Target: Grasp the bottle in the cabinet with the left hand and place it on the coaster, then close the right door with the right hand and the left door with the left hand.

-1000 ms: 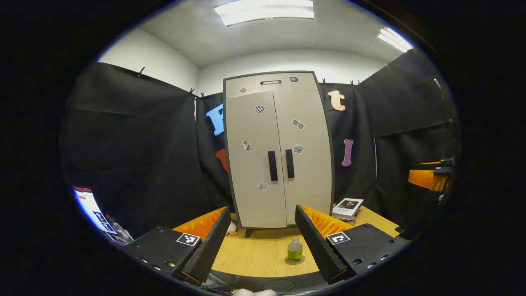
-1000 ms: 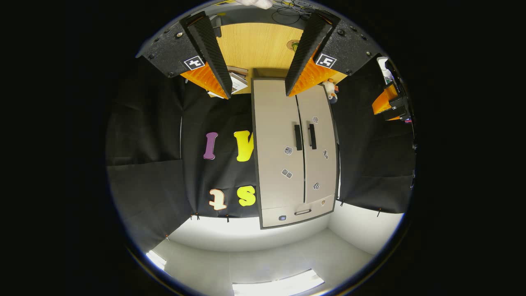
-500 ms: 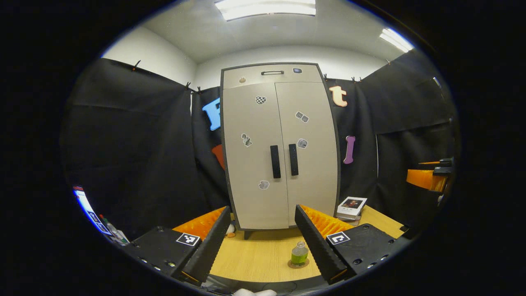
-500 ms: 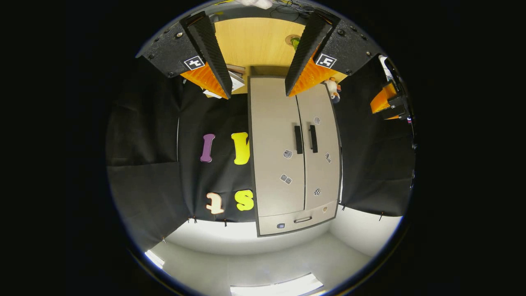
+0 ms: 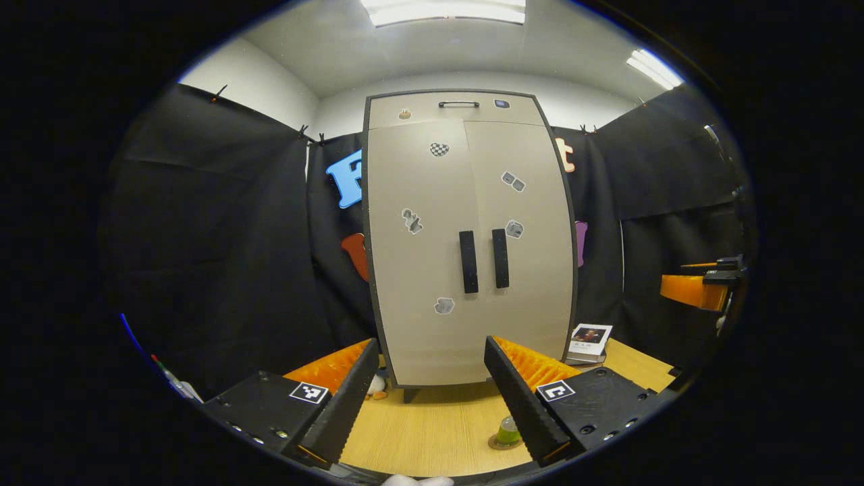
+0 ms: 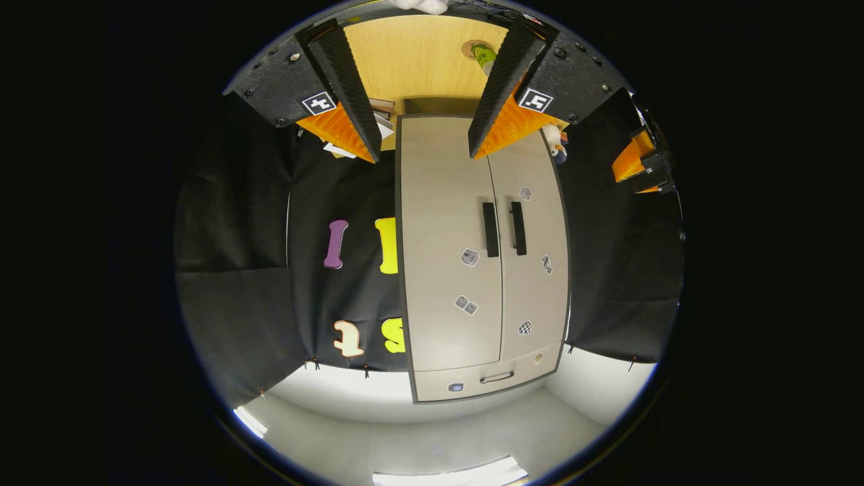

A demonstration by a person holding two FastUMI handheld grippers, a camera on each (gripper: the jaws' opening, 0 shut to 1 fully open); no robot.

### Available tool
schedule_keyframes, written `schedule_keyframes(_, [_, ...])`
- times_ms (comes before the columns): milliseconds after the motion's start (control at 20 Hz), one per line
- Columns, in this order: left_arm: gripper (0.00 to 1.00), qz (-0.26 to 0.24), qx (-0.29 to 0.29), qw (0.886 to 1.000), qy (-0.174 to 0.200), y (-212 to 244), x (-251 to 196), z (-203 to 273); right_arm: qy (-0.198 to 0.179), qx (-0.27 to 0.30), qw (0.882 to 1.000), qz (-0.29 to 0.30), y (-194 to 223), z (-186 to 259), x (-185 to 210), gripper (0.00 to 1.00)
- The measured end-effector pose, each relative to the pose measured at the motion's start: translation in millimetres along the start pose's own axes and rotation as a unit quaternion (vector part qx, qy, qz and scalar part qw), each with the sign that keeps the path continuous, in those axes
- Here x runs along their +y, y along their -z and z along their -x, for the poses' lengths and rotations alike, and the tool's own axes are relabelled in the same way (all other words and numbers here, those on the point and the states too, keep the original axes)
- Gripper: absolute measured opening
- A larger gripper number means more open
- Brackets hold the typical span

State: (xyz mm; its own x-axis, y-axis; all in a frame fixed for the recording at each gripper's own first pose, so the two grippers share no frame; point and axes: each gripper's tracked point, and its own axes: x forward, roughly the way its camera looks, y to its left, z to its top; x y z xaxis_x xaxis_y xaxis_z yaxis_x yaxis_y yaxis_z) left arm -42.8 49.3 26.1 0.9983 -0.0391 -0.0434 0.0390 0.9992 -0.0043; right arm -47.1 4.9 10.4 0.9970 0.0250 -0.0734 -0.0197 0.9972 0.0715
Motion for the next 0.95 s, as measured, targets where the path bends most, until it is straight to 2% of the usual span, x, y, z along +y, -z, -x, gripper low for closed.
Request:
schedule_keyframes(250, [0.96,0.008,0.008,1.0,0.024,23,6,-24,0.015,0.02,0.999,0.032,14,-16,21,0.8])
schedule_keyframes(550, [0.96,0.011,0.017,1.0,0.018,46,14,-30,-0.007,0.049,0.996,0.07,34,-38,53,0.8])
schedule_keyframes(650, [0.96,0.006,0.019,1.0,0.01,48,19,-31,-0.025,0.049,0.996,0.069,35,-48,67,0.77])
schedule_keyframes(700, [0.97,0.004,0.02,1.0,0.002,47,23,-32,-0.037,0.047,0.996,0.067,34,-53,74,0.81])
schedule_keyframes(950, [0.96,0.001,0.017,0.999,-0.04,34,34,-25,-0.066,0.024,0.996,0.056,19,-70,75,0.81])
